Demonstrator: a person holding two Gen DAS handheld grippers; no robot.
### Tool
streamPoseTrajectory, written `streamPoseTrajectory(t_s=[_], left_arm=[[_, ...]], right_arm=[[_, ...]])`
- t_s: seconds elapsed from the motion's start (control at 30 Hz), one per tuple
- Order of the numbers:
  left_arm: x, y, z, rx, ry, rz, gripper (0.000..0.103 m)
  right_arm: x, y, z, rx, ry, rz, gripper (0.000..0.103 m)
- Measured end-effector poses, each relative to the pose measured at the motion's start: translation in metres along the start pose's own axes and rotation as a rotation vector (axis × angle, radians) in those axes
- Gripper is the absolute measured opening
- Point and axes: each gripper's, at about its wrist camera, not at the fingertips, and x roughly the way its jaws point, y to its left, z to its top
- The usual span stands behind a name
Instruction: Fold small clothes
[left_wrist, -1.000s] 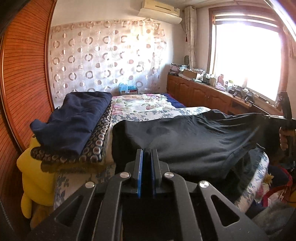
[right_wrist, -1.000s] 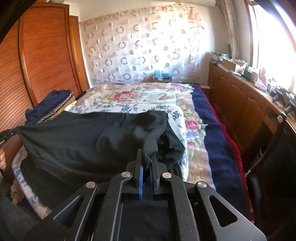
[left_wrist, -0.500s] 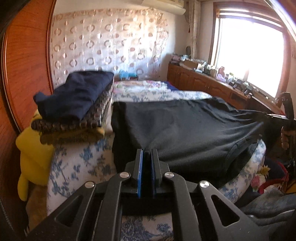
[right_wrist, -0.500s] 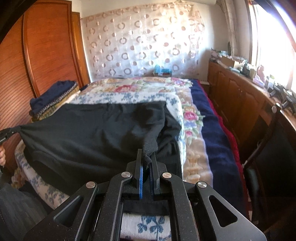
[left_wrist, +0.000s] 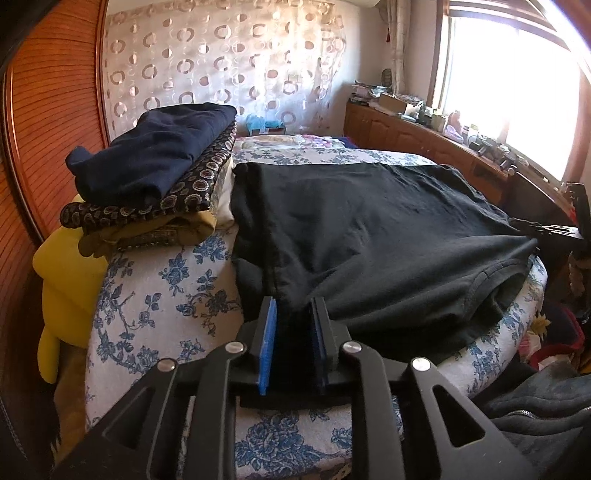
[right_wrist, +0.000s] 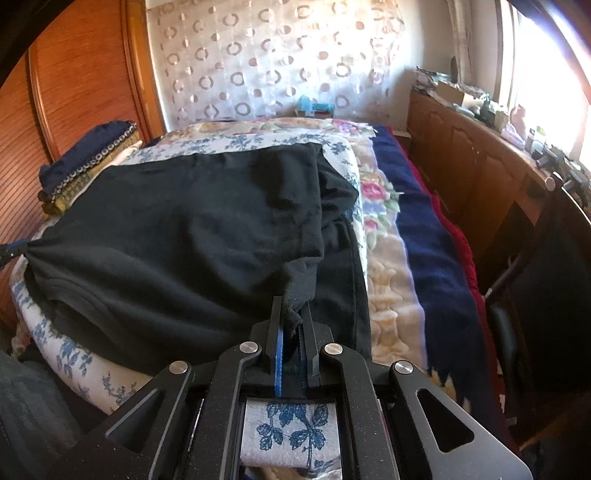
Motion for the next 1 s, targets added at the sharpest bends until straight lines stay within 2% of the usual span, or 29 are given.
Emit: streamPoseTrajectory(t_s=[0.1,0.27,0.33,0.37,0.4,0.47,0.57,0.7,1.0], left_arm=[[0.002,0.003,0.000,-0.006,0.004,0.001,0.022],[0.013,0.009,-0.001,-0.019,0.043,0.032,0.039],[0.017,0.012,-0.002,-0.033,0.056,0.036,0.041],[0.019,0.013,-0.003,-0.041,0.060,0.034,0.042],[0.021,0.014,-0.004,-0.048,0.065,0.032,0.043],[0.026,0.016,-0.006,-0.058,0.079,0.034,0.045],[0.033,0.017,-0.009,-0.072,0.103,0.036,0.045],[0.035,0.014,-0.014,-0.066,0.107,0.040,0.046],[0.034,0.017,-0.016,-0.098,0.094,0.037,0.046]], right_arm=[[0.000,-0.001,0.000,0.002,0.000,0.002,0.003],[-0.001,0.000,0.001,0.005,-0.008,-0.003,0.005],[-0.005,0.002,0.003,-0.001,-0.019,-0.009,0.008],[-0.007,0.003,0.004,-0.003,-0.024,-0.015,0.015],[-0.009,0.005,0.006,-0.005,-0.030,-0.025,0.030],[-0.014,0.008,0.009,-0.010,-0.053,-0.026,0.047],[-0.017,0.017,0.014,-0.023,-0.072,-0.014,0.055],[-0.011,0.037,0.019,-0.049,-0.080,0.022,0.058],[0.034,0.086,0.021,-0.093,-0.030,0.094,0.060]])
